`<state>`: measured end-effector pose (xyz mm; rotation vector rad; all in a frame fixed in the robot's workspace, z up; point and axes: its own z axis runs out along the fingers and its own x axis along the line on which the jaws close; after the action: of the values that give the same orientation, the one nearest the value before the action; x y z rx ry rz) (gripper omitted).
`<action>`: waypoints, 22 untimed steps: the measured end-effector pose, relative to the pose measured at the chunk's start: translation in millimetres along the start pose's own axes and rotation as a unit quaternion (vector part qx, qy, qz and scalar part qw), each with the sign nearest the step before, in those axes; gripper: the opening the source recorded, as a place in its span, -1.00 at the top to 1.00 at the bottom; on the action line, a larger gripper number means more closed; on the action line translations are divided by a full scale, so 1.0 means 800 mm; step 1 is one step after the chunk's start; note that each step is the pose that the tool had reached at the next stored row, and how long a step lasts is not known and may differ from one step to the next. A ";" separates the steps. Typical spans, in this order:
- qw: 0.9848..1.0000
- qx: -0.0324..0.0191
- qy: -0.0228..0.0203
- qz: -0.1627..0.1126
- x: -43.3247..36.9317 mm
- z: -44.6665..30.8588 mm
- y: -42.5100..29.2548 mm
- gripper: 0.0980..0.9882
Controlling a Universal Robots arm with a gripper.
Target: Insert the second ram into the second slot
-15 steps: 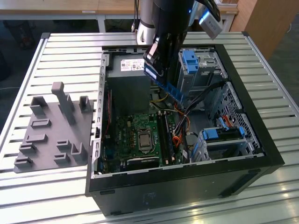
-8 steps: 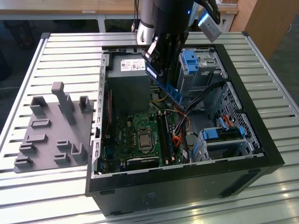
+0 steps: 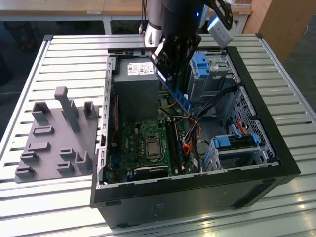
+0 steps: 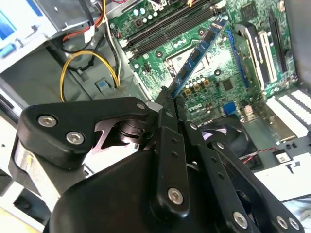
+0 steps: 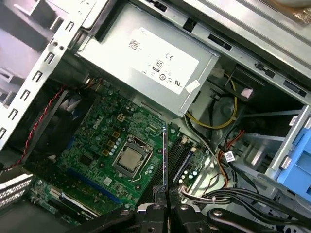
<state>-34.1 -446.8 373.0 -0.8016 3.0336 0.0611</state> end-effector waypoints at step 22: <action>0.985 0.003 -0.006 0.171 0.000 0.0033 -0.0001 0.92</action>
<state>-34.1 -446.8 370.3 -0.2700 3.1199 0.0569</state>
